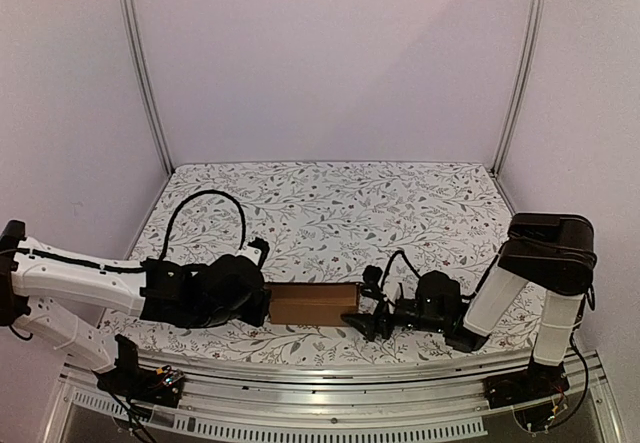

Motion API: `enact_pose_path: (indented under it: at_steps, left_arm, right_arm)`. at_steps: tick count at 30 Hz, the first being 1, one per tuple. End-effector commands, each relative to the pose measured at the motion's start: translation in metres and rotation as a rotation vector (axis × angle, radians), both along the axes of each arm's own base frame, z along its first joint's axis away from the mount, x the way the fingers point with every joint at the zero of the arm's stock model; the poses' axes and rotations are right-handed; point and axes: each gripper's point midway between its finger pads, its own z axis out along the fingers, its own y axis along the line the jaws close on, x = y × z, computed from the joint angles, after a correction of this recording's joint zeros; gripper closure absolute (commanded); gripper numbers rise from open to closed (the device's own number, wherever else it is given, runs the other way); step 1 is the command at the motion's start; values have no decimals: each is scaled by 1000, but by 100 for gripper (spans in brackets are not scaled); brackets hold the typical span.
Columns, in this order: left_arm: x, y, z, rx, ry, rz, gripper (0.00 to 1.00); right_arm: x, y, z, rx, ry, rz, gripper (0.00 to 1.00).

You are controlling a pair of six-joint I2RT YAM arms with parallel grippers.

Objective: Fold the paper box

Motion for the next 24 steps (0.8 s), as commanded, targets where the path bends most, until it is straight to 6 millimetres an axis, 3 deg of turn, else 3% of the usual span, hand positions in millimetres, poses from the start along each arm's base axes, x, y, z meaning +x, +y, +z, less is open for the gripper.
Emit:
enact_pose_path:
  at_steps: [1, 5, 6, 11, 14, 16, 24]
  left_arm:
    - [-26, 15, -35, 133, 119, -56, 100]
    - [-24, 13, -36, 139, 120, -56, 100]
    - [-24, 12, -36, 140, 120, -56, 100]
    - [-24, 8, -39, 145, 132, -52, 100]
    - [-24, 6, -40, 144, 136, -53, 100]
    - [-23, 4, -40, 145, 134, -58, 100]
    - [-21, -5, -38, 147, 137, -73, 100]
  right_arm:
    - [4, -10, 8, -7, 25, -42, 17]
    - [-5, -13, 17, -17, 40, -8, 11]
    - [-7, -14, 15, -36, 52, -1, 2]
    - [-11, -30, 20, -104, 71, -29, 1]
    - [-3, -42, 30, -183, 123, -105, 1]
    - [4, -60, 31, -282, 181, -204, 1]
    - [-15, -84, 90, -302, 158, -176, 1]
